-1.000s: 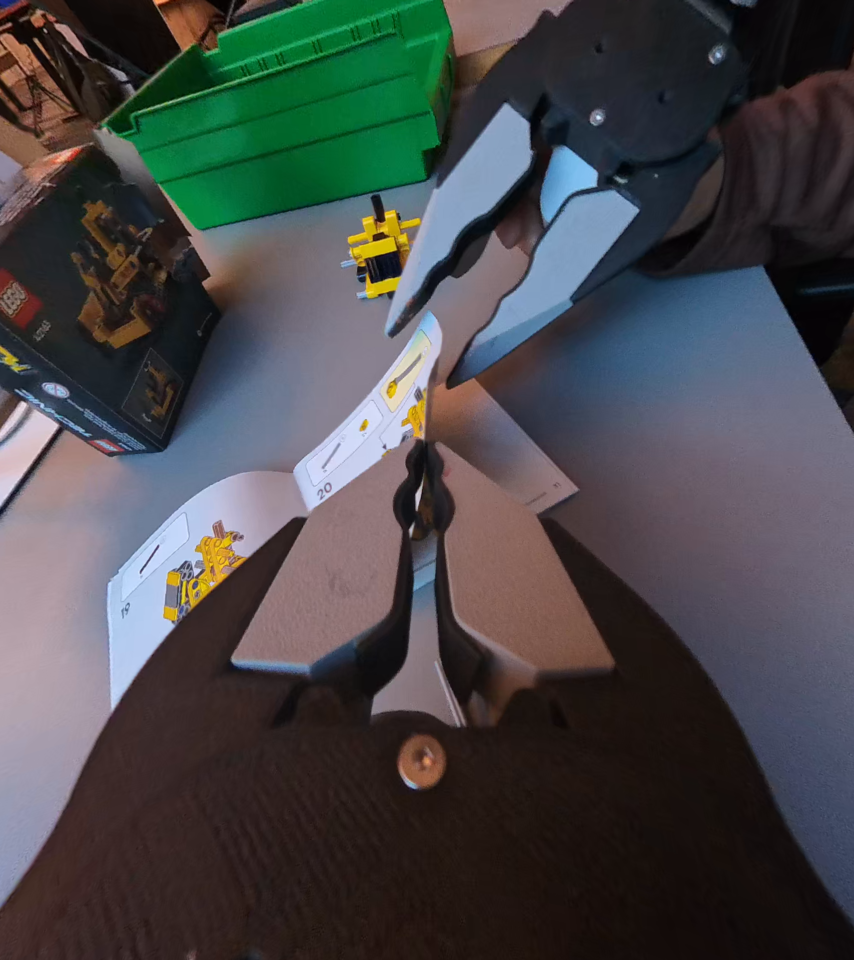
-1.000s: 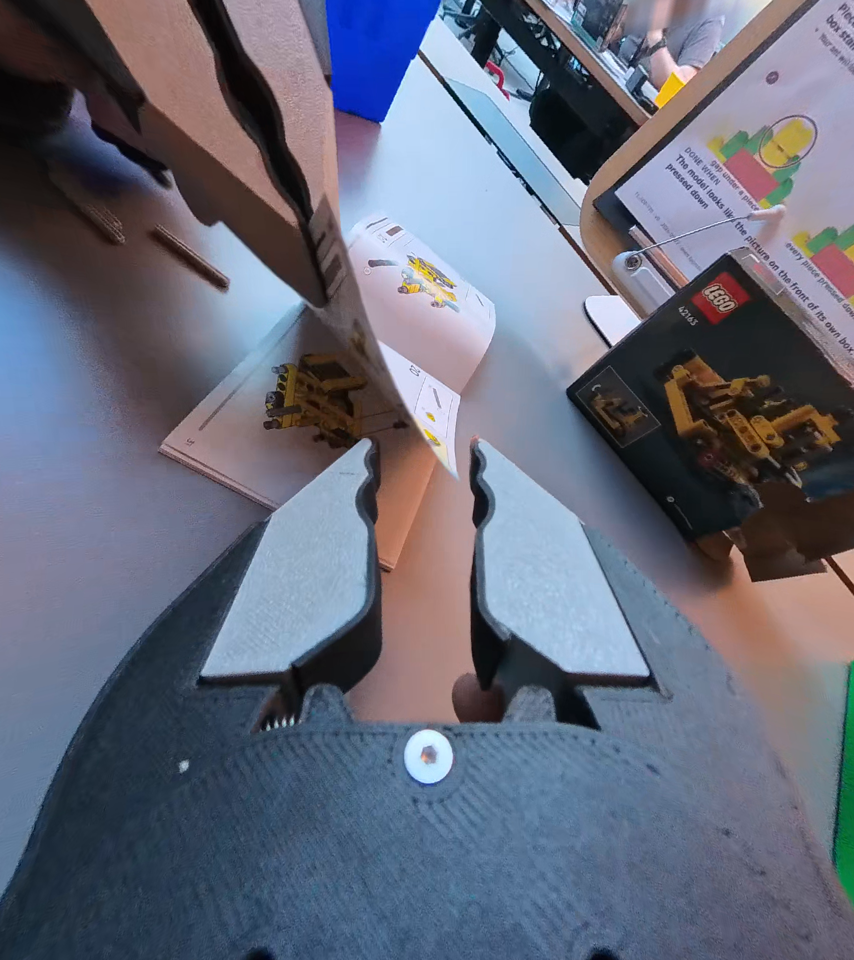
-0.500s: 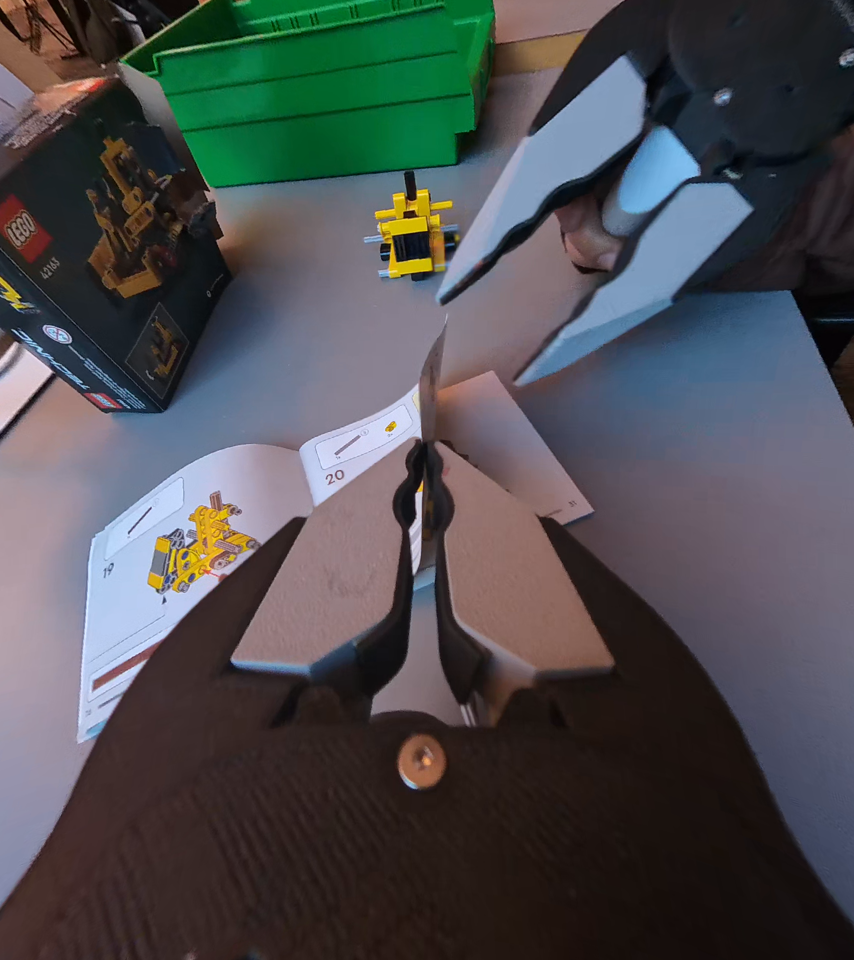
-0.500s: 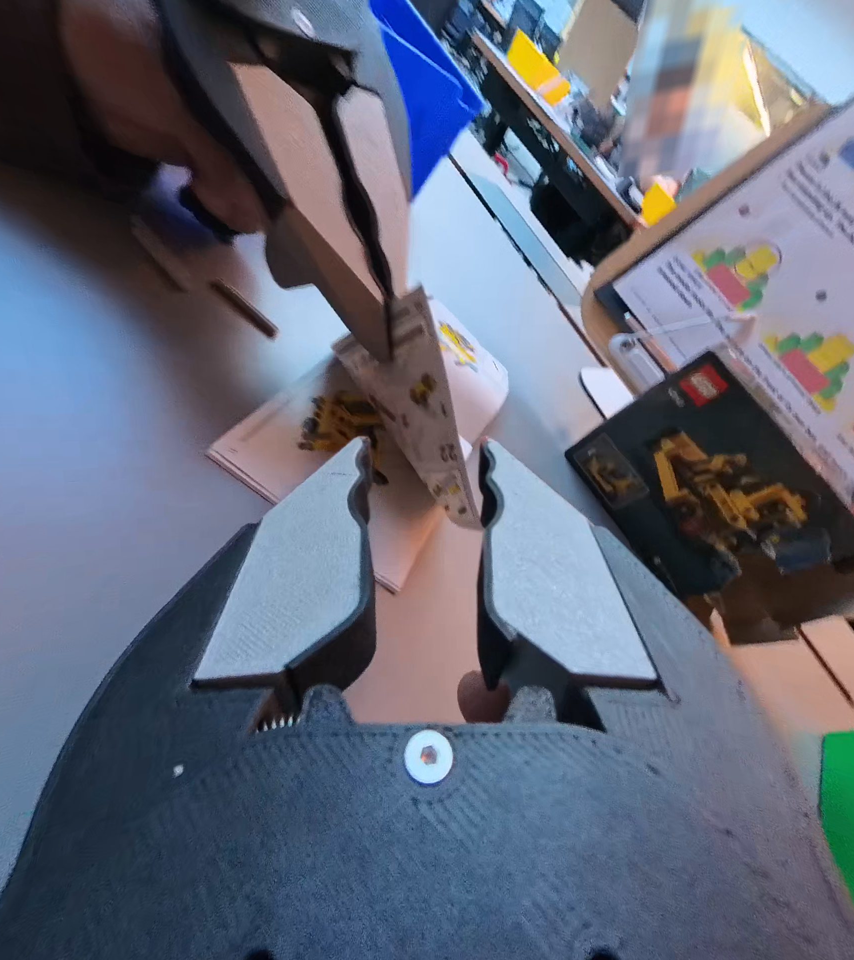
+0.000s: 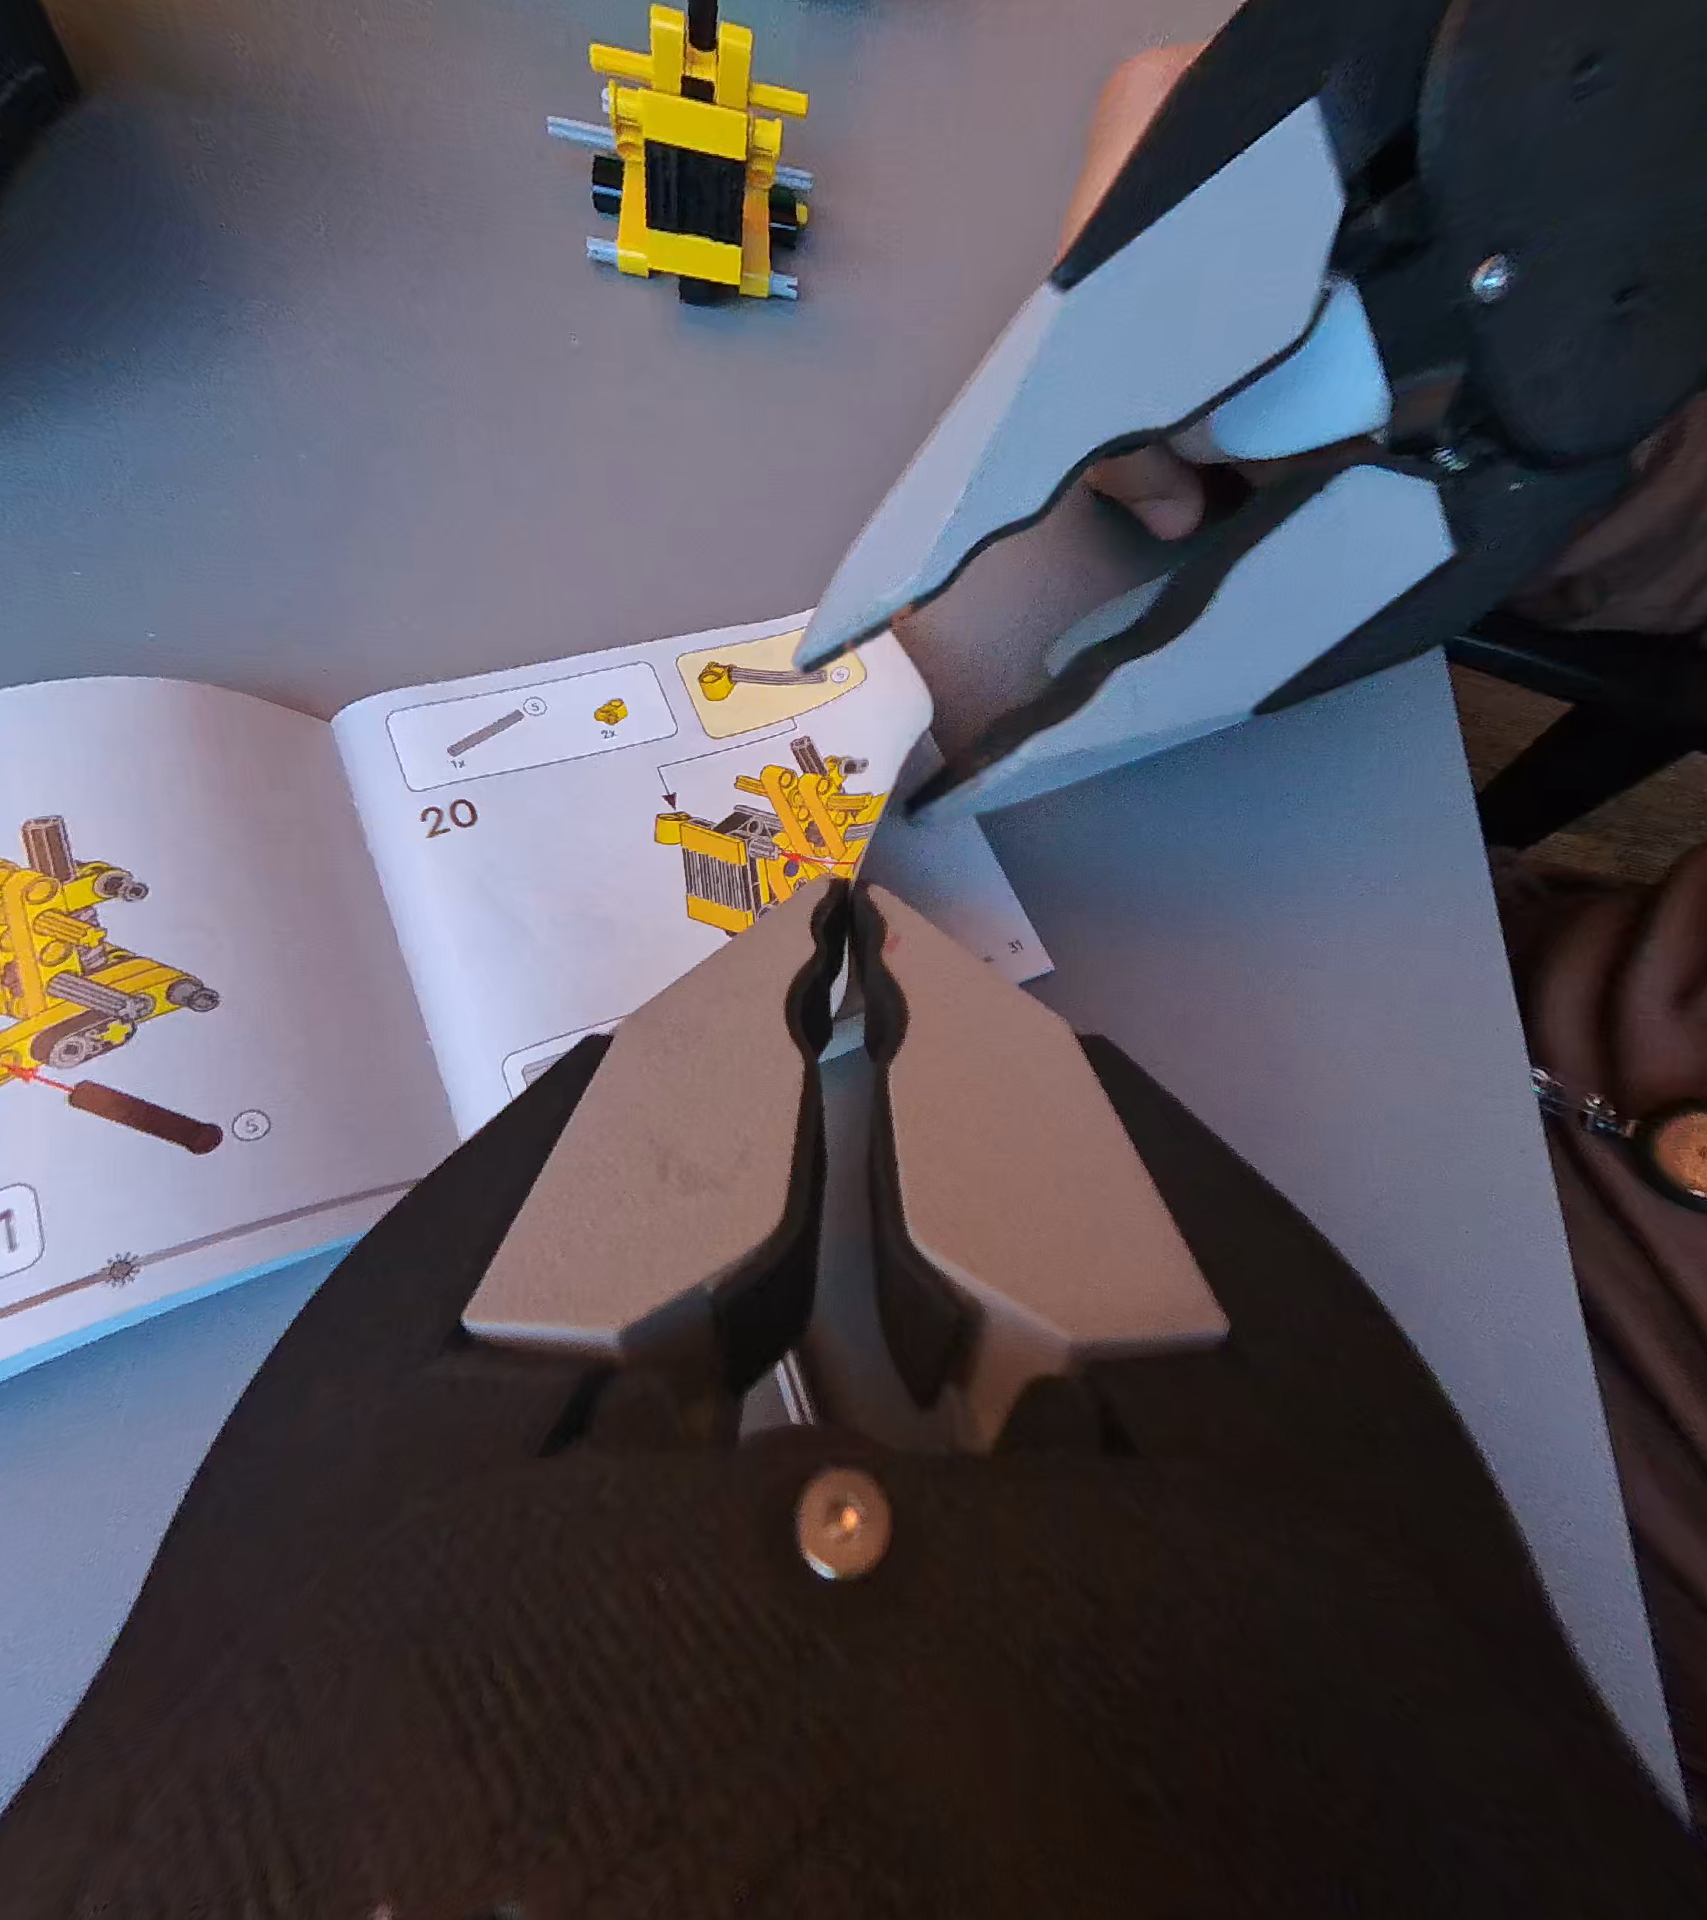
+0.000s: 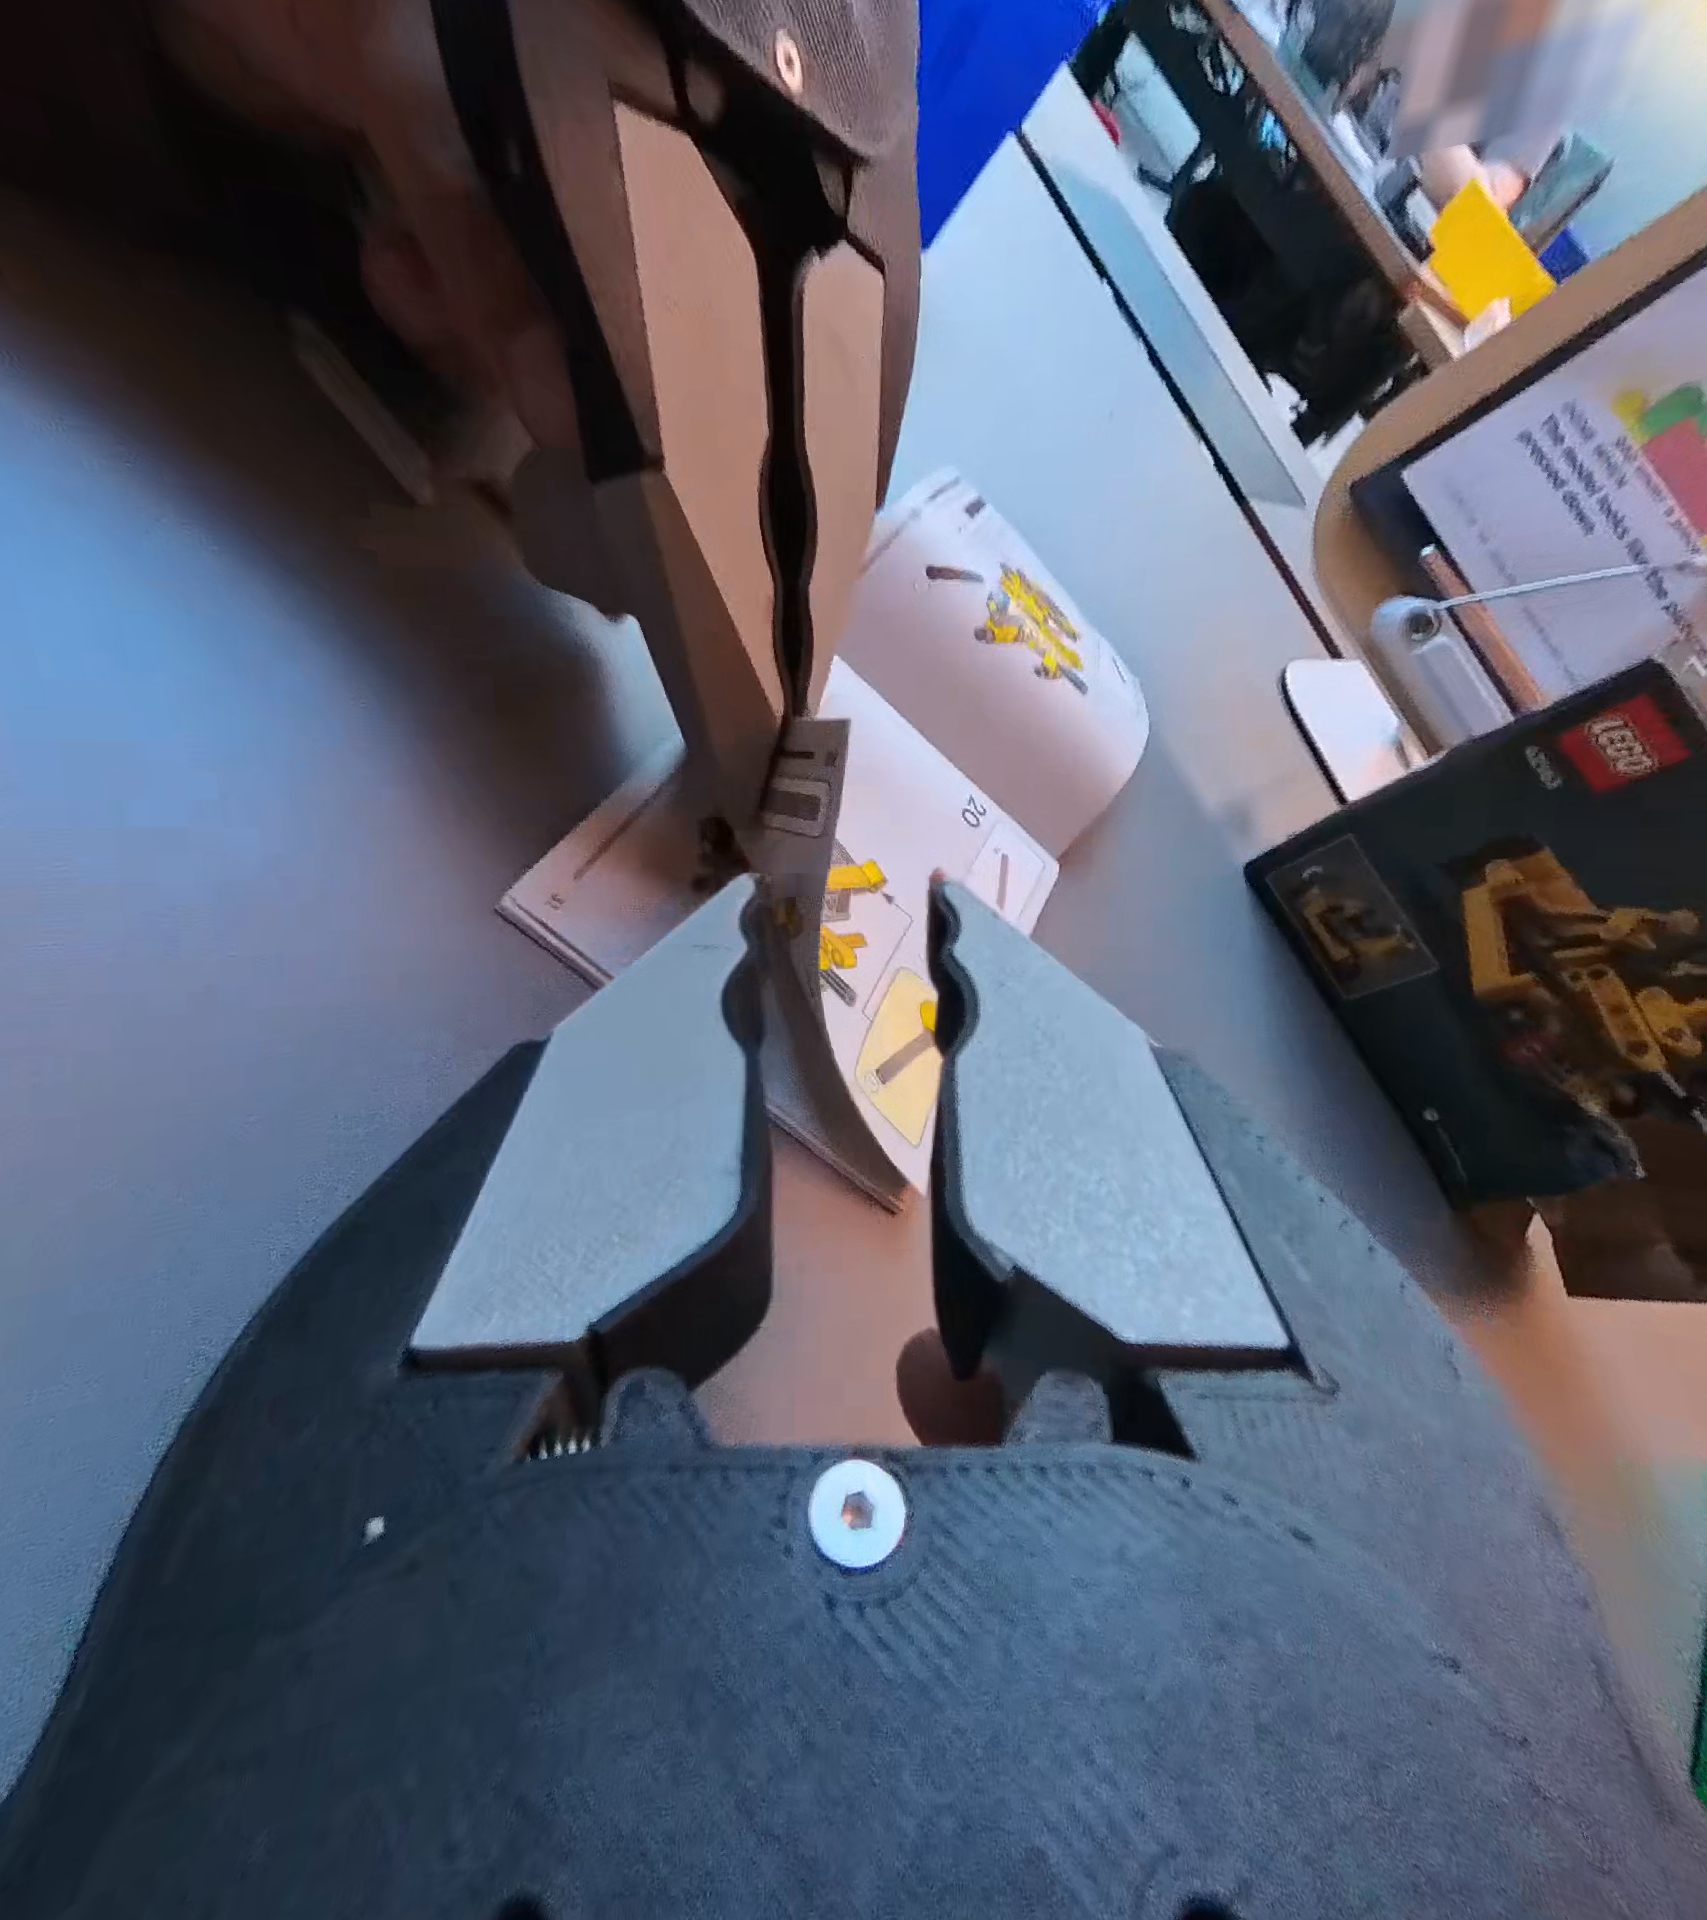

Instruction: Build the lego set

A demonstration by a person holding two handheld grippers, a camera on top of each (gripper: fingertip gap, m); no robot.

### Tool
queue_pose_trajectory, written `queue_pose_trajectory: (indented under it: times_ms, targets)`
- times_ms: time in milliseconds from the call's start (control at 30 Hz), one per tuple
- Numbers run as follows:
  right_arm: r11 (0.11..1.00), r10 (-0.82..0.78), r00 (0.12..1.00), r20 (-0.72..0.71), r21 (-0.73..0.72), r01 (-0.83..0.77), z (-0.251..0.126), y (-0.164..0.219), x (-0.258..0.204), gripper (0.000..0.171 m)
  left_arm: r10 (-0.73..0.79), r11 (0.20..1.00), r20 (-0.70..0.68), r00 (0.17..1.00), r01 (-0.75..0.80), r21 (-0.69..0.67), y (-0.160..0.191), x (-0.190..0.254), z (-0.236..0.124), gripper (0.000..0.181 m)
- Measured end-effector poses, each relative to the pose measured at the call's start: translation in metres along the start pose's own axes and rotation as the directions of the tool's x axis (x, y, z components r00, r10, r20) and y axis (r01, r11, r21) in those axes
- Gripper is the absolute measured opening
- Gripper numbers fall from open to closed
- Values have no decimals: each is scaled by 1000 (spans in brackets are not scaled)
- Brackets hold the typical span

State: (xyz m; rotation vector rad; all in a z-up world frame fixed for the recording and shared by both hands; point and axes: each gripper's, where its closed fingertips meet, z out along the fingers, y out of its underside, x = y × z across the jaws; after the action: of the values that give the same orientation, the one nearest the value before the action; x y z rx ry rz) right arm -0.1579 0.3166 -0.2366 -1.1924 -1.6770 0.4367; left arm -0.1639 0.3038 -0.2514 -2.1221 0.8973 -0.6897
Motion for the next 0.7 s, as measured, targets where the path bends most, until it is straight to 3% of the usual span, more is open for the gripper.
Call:
queue_pose_trajectory:
  times_ms: [33,167,333,533,700]
  targets:
    - [1000,8,1000,-8,-18,-8,1,3,2,24,4,1000,-4,1000,-4,7,-1,1,-1,0]
    - [998,56,998,1,17,-56,-3,-1,5,6,-2,999,-25,1000,3,34,-4,3,-4,0]
    - [977,140,989,55,152,-146,-16,-18,8,2,1,999,-43,999,1,37,-4,5,-4,0]
    - [969,190,974,125,138,-207,-14,-19,3,0,45,998,-54,998,-43,39,-5,11,-4,0]
    - [904,318,881,349,169,-393,-23,-34,-10,0,160,987,-92,983,-157,36,-3,25,-4,0]
